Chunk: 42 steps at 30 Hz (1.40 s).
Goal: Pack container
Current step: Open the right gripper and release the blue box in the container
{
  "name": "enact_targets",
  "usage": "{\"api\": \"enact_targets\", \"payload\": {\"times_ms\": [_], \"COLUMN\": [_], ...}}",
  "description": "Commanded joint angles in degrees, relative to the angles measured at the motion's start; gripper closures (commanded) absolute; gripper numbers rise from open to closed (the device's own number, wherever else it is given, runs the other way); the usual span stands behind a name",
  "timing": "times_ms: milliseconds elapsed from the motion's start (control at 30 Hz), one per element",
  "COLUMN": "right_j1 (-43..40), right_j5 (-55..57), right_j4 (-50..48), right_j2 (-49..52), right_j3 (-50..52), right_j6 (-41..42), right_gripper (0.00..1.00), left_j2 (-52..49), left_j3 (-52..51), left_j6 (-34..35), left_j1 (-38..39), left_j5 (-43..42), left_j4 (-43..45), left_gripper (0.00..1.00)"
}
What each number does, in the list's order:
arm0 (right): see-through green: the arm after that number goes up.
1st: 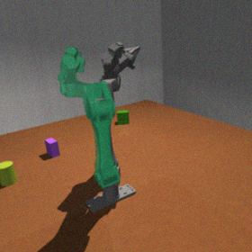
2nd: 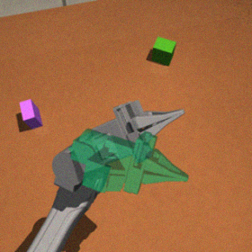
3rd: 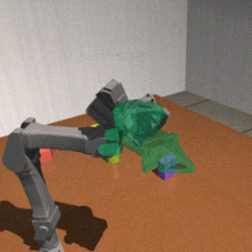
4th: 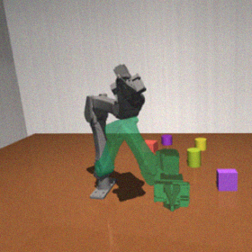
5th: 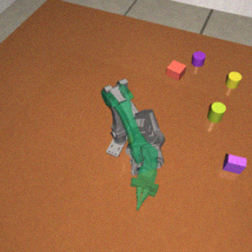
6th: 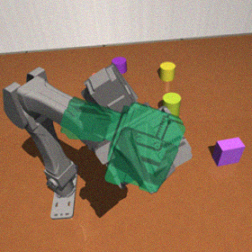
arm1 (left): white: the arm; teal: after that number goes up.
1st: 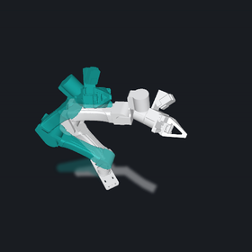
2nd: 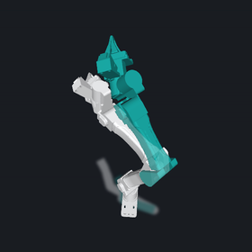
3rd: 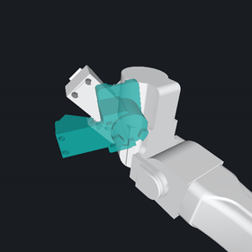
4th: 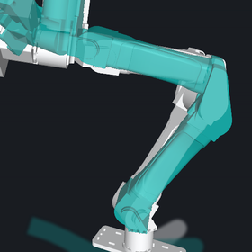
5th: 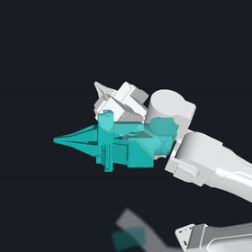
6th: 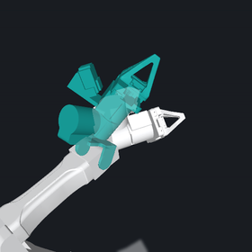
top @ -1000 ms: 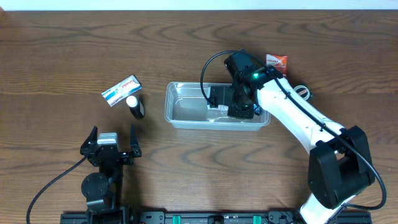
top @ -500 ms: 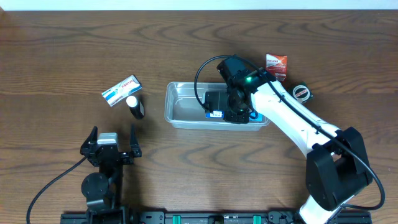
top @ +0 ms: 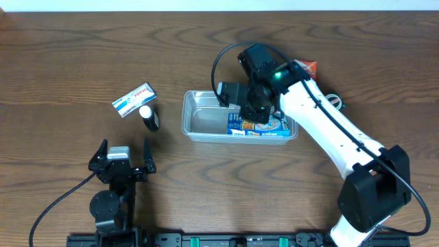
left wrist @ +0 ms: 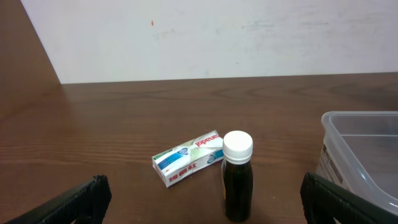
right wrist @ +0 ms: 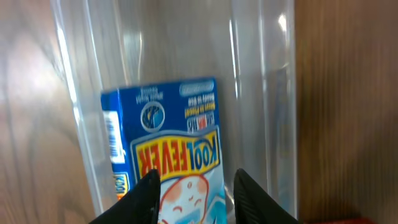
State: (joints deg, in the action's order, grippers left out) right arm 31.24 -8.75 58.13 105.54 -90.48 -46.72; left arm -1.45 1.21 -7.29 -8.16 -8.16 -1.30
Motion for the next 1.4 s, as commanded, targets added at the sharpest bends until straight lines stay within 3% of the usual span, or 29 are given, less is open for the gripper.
{"api": "enact_targets", "payload": {"times_ms": [0,100,167,200,233,267,367,400,500,533,900,1367], "right_j1": [0.66,0.66,0.66,0.66,0.66,0.66,0.66,0.66,0.63,0.55,0.50,0.44], "right_j5": [-3.56,-3.80,-5.51,-6.84,-8.57,-10.84,-14.91,-15.28,-15.26,-15.23,-10.82,-10.62], "right_j4": [0.63,1.62,2.01,2.03,2.12,2.14,2.08,2.08,1.66,1.44,1.42,5.33], "right_j2": [0.00,0.00,0.00,0.00,0.00,0.00,0.00,0.02,0.02,0.02,0.04,0.04], "right_j3": [-1.14,-1.14,-1.14,-1.14,-1.14,-1.14,-1.14,-1.11,-1.11,-1.11,1.27,4.76], "right_j6": [2.16,2.71,5.05,6.38,8.04,10.05,11.13,11.15,14.56,16.96,44.13,47.12], "right_gripper": [0.62,0.59,0.42,0.31,0.11,0.04,0.02,0.10,0.83,0.99,0.99,0.99], "left_j2": [0.00,0.00,0.00,0.00,0.00,0.00,0.00,0.00,0.00,0.00,0.00,0.00], "left_j3": [-0.98,-0.98,-0.98,-0.98,-0.98,-0.98,-0.98,-0.98,-0.98,-0.98,-0.98,-0.98], "left_j6": [0.50,0.50,0.50,0.50,0.50,0.50,0.50,0.50,0.50,0.50,0.50,0.50], "left_j1": [-0.28,-0.28,-0.28,-0.28,-0.28,-0.28,-0.28,-0.28,-0.28,-0.28,-0.28,-0.28], "left_j5": [-0.39,-0.39,-0.39,-0.39,-0.39,-0.39,-0.39,-0.39,-0.39,-0.39,-0.39,-0.39], "left_j4": [-1.90,-1.90,-1.90,-1.90,-1.90,-1.90,-1.90,-1.90,-1.90,-1.90,-1.90,-1.90], "left_gripper": [0.02,0.02,0.02,0.02,0.02,0.02,0.02,0.02,0.02,0.02,0.02,0.02]}}
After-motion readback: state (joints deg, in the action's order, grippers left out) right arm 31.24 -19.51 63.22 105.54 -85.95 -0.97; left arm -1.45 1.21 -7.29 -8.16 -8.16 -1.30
